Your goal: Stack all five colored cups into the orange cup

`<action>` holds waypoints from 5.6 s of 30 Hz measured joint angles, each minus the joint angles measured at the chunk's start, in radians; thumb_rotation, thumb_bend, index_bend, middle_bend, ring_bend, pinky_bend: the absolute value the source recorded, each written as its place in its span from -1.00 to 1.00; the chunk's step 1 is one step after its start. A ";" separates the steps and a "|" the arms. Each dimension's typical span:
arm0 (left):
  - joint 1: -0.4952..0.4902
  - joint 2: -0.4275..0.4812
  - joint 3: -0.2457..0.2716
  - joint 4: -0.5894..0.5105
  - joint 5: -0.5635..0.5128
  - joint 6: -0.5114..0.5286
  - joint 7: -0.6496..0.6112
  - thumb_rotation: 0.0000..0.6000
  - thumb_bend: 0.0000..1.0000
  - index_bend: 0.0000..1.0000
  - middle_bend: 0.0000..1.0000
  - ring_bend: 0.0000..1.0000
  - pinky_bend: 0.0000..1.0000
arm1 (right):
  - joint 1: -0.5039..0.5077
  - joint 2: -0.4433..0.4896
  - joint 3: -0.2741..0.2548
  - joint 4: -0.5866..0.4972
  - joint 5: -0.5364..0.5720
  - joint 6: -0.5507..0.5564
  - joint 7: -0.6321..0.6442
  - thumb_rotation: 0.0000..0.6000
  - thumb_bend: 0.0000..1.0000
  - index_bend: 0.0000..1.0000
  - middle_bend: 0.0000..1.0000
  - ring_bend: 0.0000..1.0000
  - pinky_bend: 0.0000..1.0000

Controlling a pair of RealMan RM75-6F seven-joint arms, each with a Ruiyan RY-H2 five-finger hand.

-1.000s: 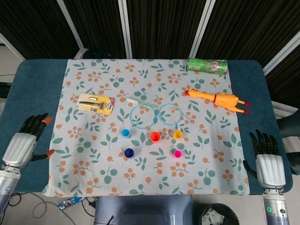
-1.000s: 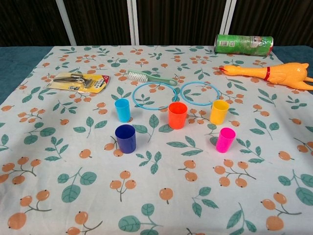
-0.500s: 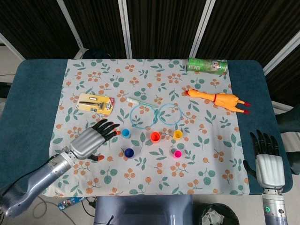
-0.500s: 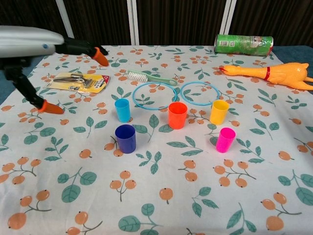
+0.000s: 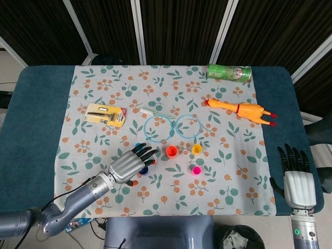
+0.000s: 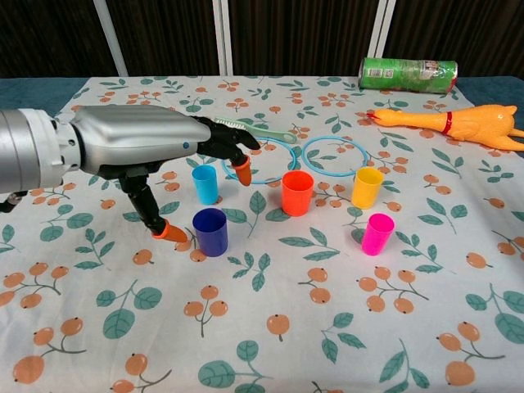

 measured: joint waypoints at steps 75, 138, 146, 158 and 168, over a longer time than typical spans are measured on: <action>-0.297 -0.171 -0.121 0.141 -0.383 0.135 0.155 1.00 -0.36 -0.04 -0.96 -1.00 -1.00 | 0.004 -0.007 -0.002 0.003 0.022 -0.026 -0.010 1.00 -0.35 -1.00 -1.00 -1.00 -0.87; -0.317 -0.093 -0.047 0.104 -0.452 0.277 0.189 1.00 -0.72 -0.82 -1.00 -1.00 -1.00 | 0.004 0.007 0.000 0.006 0.030 -0.030 0.004 1.00 -0.35 -1.00 -1.00 -1.00 -0.87; -0.135 0.123 0.009 -0.026 -0.238 0.456 0.066 1.00 -0.72 -0.82 -1.00 -1.00 -1.00 | 0.010 -0.004 -0.006 0.003 0.021 -0.038 -0.010 1.00 -0.35 -1.00 -1.00 -1.00 -0.87; 0.165 0.281 0.180 0.090 0.053 0.623 -0.330 1.00 -0.72 -0.83 -1.00 -1.00 -1.00 | 0.113 0.056 0.018 -0.050 0.015 -0.206 0.116 1.00 -0.35 -0.88 -1.00 -1.00 -0.87; 0.251 0.272 0.213 0.220 0.130 0.633 -0.450 1.00 -0.72 -0.87 -1.00 -1.00 -1.00 | 0.340 0.099 0.123 -0.102 0.162 -0.529 0.159 1.00 -0.35 -0.79 -1.00 -1.00 -0.87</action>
